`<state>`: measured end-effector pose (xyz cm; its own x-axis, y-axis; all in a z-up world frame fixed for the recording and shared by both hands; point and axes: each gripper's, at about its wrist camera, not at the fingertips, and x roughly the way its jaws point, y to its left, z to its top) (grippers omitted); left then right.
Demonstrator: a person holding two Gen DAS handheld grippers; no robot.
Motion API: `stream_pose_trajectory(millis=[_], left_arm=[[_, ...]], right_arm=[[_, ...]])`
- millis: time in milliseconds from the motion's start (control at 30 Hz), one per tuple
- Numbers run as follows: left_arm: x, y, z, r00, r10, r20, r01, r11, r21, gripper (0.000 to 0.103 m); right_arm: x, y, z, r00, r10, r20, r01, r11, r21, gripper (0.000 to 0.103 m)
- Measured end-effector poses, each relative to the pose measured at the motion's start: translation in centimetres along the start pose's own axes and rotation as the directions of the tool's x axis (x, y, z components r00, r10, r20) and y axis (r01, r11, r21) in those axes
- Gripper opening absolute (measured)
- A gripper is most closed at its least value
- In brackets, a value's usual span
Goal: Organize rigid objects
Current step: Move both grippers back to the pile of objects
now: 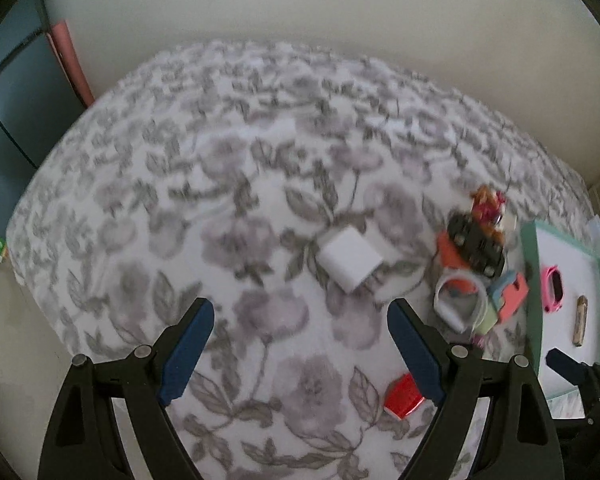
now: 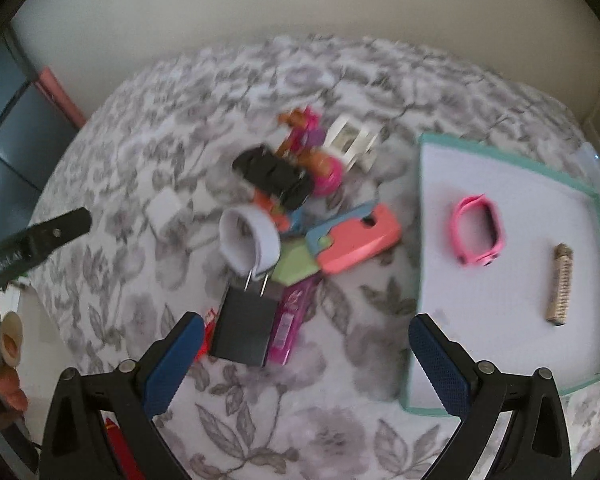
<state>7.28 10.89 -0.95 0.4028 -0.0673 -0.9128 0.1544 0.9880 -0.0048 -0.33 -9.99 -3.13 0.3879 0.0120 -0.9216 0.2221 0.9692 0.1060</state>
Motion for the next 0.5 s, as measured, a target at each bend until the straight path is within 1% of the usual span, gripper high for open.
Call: stream_pose_trajectory(millis=[133,333,500], left_arm=[[2.0,-0.2,-1.0,0.998,-0.025,-0.052,0.024,1.000,-0.018,0.089],[3.3,0.0,-1.8,0.995,-0.060,-0.083,0.056,0.997,-0.045,0.089],[4.2,0.1,-2.3,0.991,-0.079,-0.104,0.073,0.995,-0.062,0.089]], right_arm=[[2.1,0.6,-0.4,0.998,0.012,-0.067,-0.012,1.000,0.000,0.103],[4.4,1.4,-1.0,0.989,0.052,-0.136,-0.055,0.998,-0.015,0.103],[5.6,1.8,-1.2,0.988,0.004,-0.152,-0.012,0.999,-0.052,0.103]])
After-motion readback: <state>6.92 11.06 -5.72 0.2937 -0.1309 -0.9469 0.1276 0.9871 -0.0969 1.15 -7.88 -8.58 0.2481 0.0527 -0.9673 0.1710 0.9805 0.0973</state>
